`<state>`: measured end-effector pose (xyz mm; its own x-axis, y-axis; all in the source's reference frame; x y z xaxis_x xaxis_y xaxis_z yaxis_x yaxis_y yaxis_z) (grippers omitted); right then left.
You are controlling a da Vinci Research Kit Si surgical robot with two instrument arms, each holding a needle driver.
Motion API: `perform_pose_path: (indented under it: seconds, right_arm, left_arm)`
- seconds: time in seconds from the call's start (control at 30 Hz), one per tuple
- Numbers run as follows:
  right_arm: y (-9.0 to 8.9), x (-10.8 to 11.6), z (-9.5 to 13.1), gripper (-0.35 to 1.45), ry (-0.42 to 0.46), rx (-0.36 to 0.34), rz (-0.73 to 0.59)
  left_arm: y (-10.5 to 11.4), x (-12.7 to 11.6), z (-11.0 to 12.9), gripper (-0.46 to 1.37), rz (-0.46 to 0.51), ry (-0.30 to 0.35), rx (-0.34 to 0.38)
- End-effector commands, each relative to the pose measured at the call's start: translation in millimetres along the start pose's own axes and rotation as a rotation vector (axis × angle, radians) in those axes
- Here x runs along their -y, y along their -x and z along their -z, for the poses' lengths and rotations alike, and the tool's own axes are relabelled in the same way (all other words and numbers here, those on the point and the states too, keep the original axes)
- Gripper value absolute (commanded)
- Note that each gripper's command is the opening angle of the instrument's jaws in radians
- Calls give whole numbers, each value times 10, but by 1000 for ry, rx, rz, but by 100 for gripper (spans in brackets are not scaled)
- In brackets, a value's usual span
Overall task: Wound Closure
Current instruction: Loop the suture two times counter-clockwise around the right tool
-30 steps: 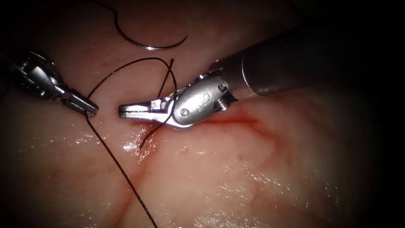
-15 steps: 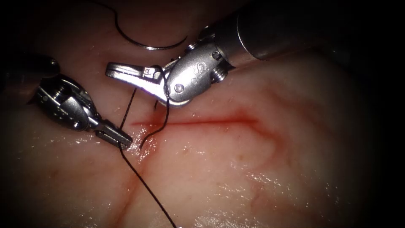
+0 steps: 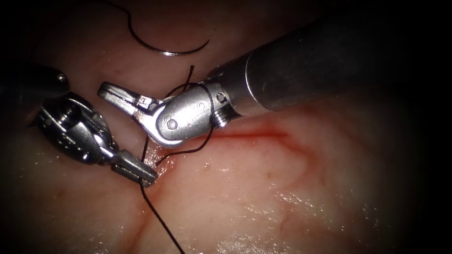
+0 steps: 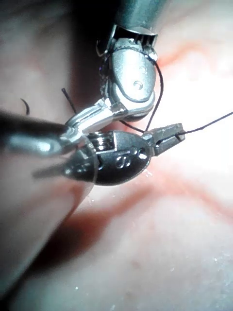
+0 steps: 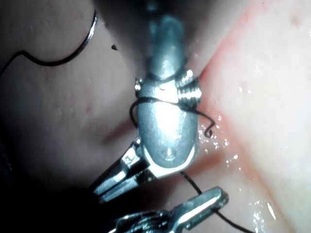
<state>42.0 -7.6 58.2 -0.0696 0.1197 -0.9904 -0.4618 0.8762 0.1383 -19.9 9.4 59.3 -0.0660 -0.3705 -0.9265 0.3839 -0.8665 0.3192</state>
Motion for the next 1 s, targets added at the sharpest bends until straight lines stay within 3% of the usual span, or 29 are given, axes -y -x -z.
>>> perform_pose_path:
  seconds: [0.03,0.13,0.17,0.33,0.37,0.5,0.73,0.9,0.93,1.0]
  right_arm:
    - [0,1,3,-17,11,26,-35]
    - [2,-1,1,57,12,81,-77]
    - [3,-2,1,70,7,103,-90]
    - [5,-7,4,77,-13,214,-94]
    - [8,-10,3,90,-39,278,-85]
    - [15,-16,3,82,-128,386,-100]
    - [23,-32,11,71,-194,411,-103]
    - [33,-29,14,62,-285,421,-105]
    - [40,-26,16,61,-315,436,-100]
    - [44,-25,17,59,-335,440,-98]
  left_arm:
    - [-1,0,0,-35,-1,0,4]
    - [-4,-1,1,-35,-13,-3,11]
    - [-4,0,2,-35,-12,-3,10]
    - [-4,3,7,-35,-16,-5,13]
    - [-5,6,11,-35,-19,-5,13]
    - [-5,13,20,-35,-25,-10,11]
    - [-3,34,47,-35,-20,-47,-13]
    - [3,53,60,-35,-10,-88,-50]
    - [9,61,65,-35,-11,-104,-102]
    - [13,65,68,-35,-18,-115,-130]
